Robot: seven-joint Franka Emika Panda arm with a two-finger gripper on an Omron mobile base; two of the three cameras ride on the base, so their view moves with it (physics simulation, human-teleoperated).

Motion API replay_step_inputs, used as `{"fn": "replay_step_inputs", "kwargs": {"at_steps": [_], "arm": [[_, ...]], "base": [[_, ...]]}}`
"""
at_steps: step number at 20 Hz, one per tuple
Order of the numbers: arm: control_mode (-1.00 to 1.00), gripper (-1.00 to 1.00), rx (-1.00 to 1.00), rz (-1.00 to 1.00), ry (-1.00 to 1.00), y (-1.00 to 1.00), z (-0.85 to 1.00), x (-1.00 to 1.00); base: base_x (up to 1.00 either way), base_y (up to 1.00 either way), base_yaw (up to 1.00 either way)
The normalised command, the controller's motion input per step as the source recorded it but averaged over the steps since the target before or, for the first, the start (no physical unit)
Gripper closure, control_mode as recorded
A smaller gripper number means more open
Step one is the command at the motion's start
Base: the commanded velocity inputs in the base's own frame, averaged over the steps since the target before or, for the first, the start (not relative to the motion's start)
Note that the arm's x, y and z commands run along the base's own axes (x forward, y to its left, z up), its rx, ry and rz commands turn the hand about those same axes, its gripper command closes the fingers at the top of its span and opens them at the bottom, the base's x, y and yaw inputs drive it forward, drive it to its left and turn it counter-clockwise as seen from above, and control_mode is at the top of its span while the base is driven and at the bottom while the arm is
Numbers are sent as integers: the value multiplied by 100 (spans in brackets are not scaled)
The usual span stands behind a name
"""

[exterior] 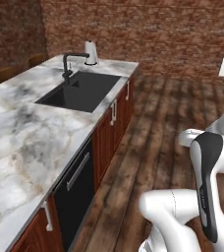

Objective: Take the steak from the fridge and place it on the digital scale on the counter by the fridge. Wait a few seconds for a reading, then move it to the plate on the dining counter.

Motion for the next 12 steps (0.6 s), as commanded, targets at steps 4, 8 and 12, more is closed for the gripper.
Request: {"fn": "replay_step_inputs", "kwargs": {"at_steps": [4,8,12], "arm": [[100,100,0,0,0,0,0,0],[100,100,0,0,0,0,0,0],[100,100,0,0,0,0,0,0]], "base": [[-100,28,15],[-94,59,2],[-89,76,-5]]}}
